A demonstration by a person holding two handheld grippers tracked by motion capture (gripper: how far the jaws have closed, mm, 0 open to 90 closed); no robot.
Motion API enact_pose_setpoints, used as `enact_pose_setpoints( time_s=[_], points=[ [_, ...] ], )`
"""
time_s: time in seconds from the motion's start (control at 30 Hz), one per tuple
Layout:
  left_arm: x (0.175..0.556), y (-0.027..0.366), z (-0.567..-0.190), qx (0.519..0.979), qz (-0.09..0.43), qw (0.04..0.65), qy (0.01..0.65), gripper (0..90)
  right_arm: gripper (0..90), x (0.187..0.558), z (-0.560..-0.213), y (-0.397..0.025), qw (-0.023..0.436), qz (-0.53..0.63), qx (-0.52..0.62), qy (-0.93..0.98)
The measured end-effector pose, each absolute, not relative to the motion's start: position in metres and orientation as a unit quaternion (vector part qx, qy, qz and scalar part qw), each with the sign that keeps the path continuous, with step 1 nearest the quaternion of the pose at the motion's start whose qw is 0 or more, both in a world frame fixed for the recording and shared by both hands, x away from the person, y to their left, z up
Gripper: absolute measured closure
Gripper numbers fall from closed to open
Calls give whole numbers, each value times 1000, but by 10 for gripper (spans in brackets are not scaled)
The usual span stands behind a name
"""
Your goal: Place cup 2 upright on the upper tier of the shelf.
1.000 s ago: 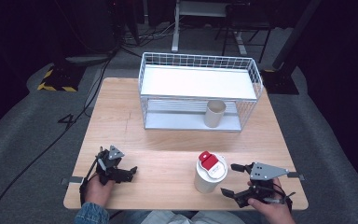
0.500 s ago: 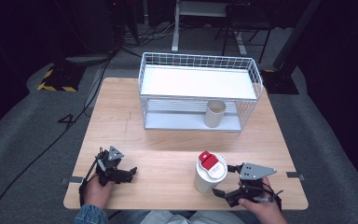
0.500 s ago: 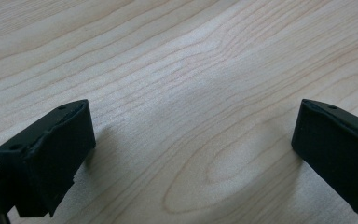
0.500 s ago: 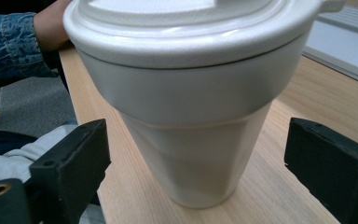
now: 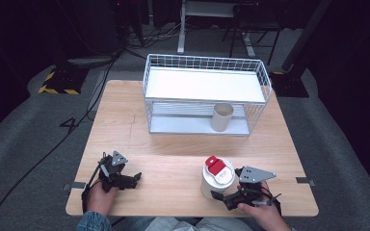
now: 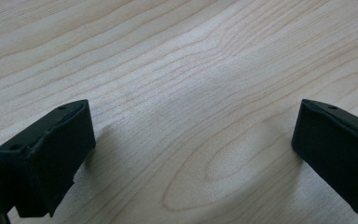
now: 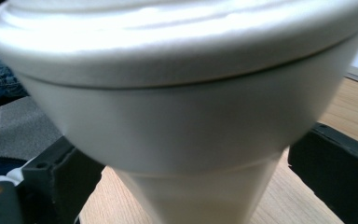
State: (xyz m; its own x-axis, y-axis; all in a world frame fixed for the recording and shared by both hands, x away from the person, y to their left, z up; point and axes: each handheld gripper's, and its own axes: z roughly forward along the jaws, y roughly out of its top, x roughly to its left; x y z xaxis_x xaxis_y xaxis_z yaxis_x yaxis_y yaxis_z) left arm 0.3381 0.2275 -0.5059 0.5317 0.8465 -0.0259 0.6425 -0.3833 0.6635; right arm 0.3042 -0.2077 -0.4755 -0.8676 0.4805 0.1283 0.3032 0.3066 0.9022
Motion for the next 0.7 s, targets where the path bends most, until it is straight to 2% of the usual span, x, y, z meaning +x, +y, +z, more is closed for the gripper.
enact_pose_setpoints(
  time_s=[0.37,0.5,0.53,0.7],
  points=[
    [338,227,-506,816,161,316,456,0,44,306,-484,-196,92,549,248,793],
    [338,228,-506,816,161,316,456,0,72,306,-486,-193,96,553,246,790],
    [338,227,-506,816,161,316,456,0,104,306,-486,-192,98,558,245,787],
    [338,228,-506,816,161,316,456,0,120,305,-486,-193,106,559,238,787]
  ],
)
